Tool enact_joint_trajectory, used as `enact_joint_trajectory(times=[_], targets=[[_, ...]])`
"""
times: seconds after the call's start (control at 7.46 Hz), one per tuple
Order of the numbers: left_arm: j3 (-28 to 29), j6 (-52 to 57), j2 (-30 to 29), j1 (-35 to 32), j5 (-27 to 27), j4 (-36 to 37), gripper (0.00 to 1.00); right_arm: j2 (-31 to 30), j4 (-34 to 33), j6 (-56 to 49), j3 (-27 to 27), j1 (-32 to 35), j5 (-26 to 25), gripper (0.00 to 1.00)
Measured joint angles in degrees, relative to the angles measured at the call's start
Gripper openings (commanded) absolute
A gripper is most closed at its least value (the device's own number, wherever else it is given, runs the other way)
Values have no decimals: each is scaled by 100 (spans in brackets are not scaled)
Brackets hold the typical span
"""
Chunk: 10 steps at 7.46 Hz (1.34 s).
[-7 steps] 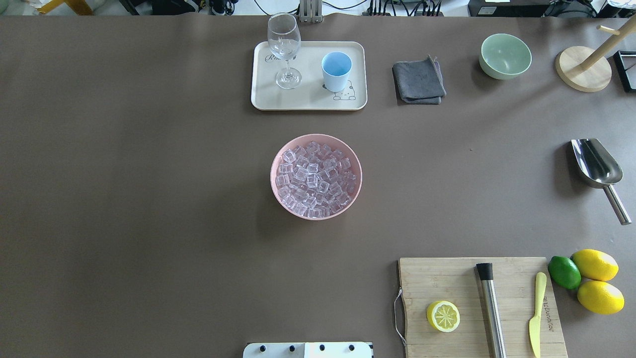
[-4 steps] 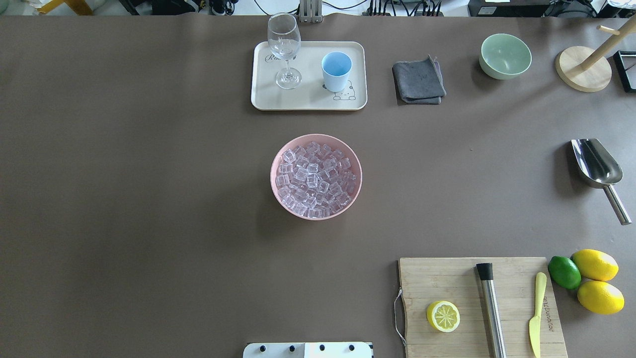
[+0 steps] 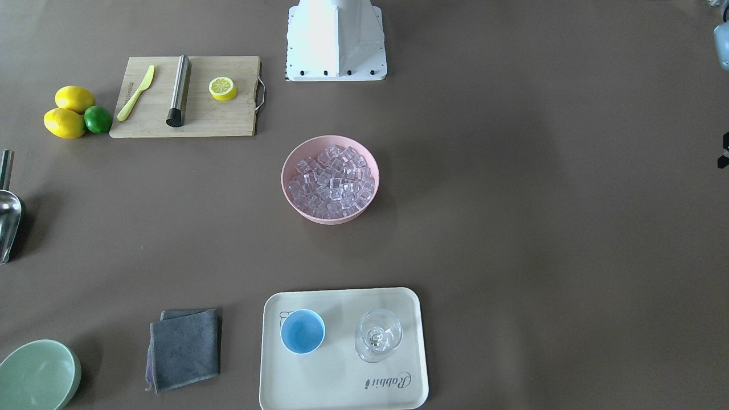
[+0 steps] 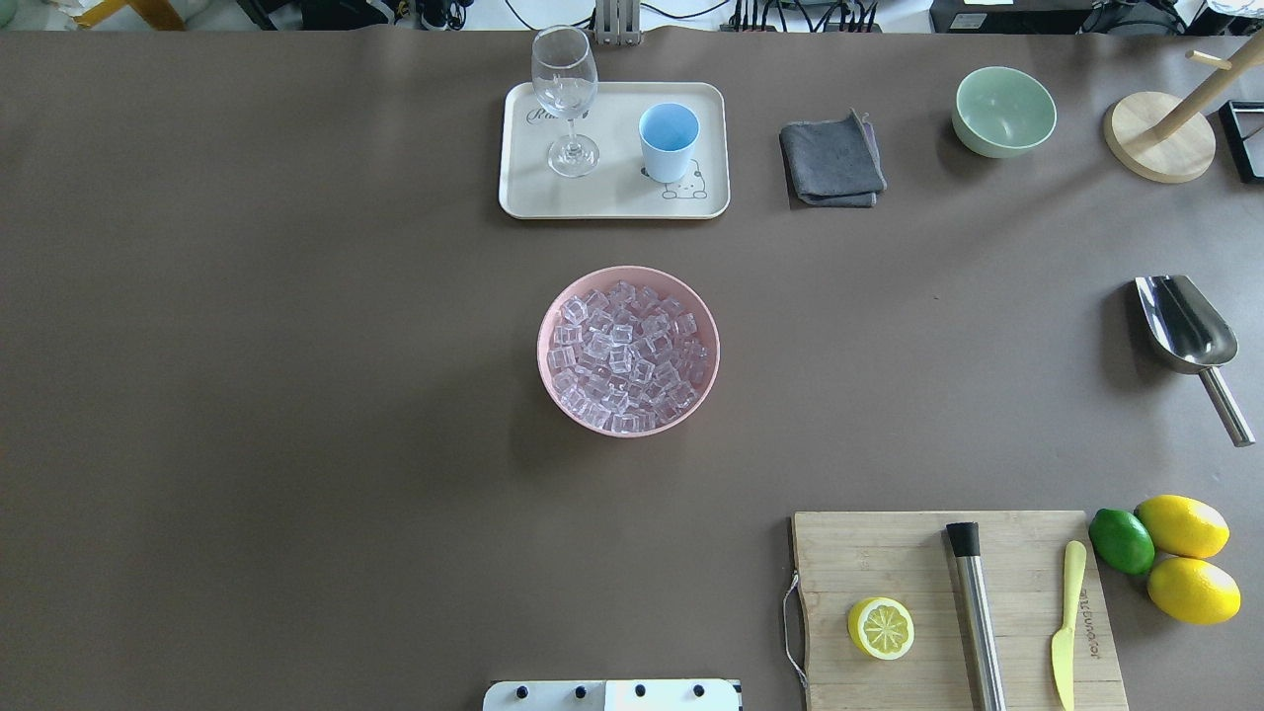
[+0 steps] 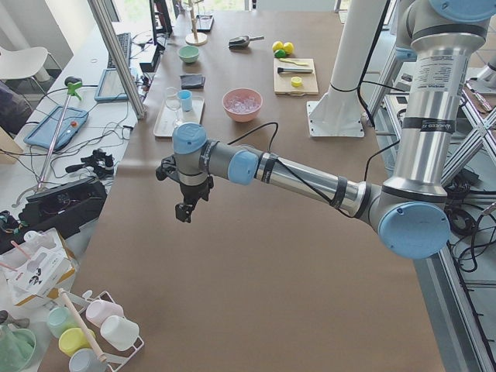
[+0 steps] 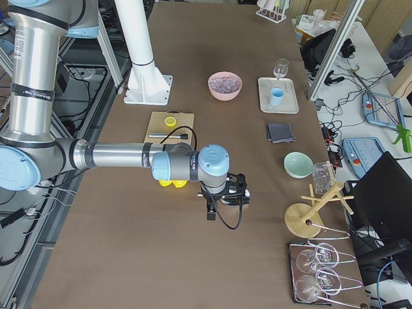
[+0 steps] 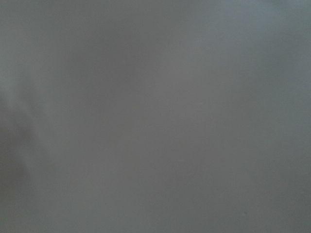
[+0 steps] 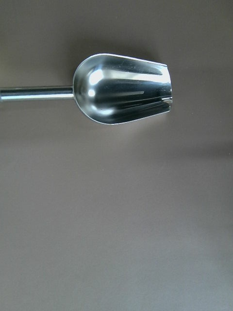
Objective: Put ice in cup with scoop
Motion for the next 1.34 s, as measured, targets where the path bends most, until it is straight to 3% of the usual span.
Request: enact_joint_trajectory(times=[0.27, 0.67, 1.07, 1.34], targets=[[-271, -8, -289, 984, -131, -370, 99, -243, 734, 851, 111, -281, -84, 99], [-282, -2, -653, 2513, 51, -1539, 99, -519, 1828, 1706, 181, -847, -182, 99], [-162, 46, -1000, 3940, 1119, -2449, 99, -905, 3345, 2984, 170, -1595, -477, 99], [167, 670, -1406, 4174, 1334, -2686, 99, -1007, 3682, 3223, 88, -2053, -767, 99]])
